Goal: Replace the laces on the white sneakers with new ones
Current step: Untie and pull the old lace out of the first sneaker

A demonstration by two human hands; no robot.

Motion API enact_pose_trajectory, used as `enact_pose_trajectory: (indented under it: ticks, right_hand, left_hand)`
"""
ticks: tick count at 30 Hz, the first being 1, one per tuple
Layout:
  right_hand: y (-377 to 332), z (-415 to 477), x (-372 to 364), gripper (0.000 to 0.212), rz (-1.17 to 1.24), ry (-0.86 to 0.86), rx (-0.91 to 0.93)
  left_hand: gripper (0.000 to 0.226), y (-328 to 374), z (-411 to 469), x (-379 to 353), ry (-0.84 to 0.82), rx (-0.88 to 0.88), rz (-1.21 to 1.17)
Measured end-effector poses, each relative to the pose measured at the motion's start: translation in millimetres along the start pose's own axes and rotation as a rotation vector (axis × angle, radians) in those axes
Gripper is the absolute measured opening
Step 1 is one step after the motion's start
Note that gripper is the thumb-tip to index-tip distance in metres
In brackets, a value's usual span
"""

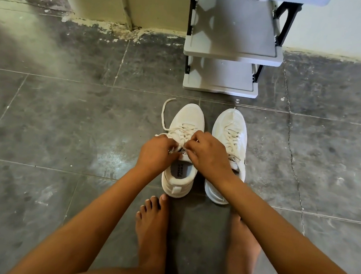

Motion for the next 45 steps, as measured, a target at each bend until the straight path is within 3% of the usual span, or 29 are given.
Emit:
enact_pose_trajectory:
  ticks: [3,7,10,12,16,20,26,31,35,38,40,44,45]
  right_hand:
    - [0.4,4.4,-0.4,0.015,0.095,0.02,-0.039]
    - [23.7,5.9,-5.3,0.007,0.506,0.049,-0.287]
    - [29.1,2.7,-12.6,0.005,0.572,0.026,-0.338]
    - [31.3,-1.0,-13.4,0.01,0.518,0.033,-0.355]
    - [41.8,-12.1,-4.8,0.042,0.204,0.074,-0.404]
    - [42.1,-17.7,-1.4,0.039,0.137,0.087,-0.418]
    - [43.7,-19.2,0.7,0.032,0.308,0.162,-0.503]
    - [40.4,-18.0,0.6,0.023,0.274,0.161,-0.479]
    - [21.3,-12.1,-3.0,0.035,0.149,0.052,-0.28]
    - [10.8,-8.4,-10.0,0.025,-0.024,-0.073,-0.176]
    - [15.6,-3.9,-6.3,0.02,0.102,-0.048,-0.241]
    - [10.2,13.3,2.4,0.007,0.801,0.044,-0.392]
    - [4.2,18.6,5.1,0.004,0.866,0.054,-0.386]
  left_hand:
    - [0.026,0.7,1.0,-0.2,-0.006,-0.003,0.03]
    - [0.025,-1.2,1.2,0.1,-0.014,0.011,0.075]
    - [0.025,3.2,0.9,-2.1,-0.011,0.001,0.095]
    - [0.025,6.4,1.6,-3.0,-0.008,-0.003,0.087]
    - [0.024,1.8,2.5,-3.5,-0.009,0.006,0.049]
    - [0.025,0.8,1.8,-4.2,-0.007,0.006,0.049]
    - [0.026,-0.6,1.5,-4.3,0.002,0.014,0.058]
    - [0.023,0.1,2.2,-4.6,-0.005,0.008,0.066]
    - [0.022,0.7,1.9,-4.3,-0.007,0.012,0.059]
    - [0.022,1.1,2.1,-4.9,-0.017,0.015,0.054]
    - [0.022,0.9,1.5,-4.5,-0.017,0.016,0.069]
    - [0.022,5.5,0.2,-4.2,-0.006,0.001,0.086]
    - [0.022,6.2,-0.3,-3.7,-0.005,0.004,0.079]
Point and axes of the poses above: each hand's wrist, its own z-axis towards the middle knuckle, its own x-axis out of the back of the hand, y = z × x, the point moved 9 cm from there along z, towards the middle knuckle, and after that the axes turned 10 degrees about z, right-handed, at the moved point
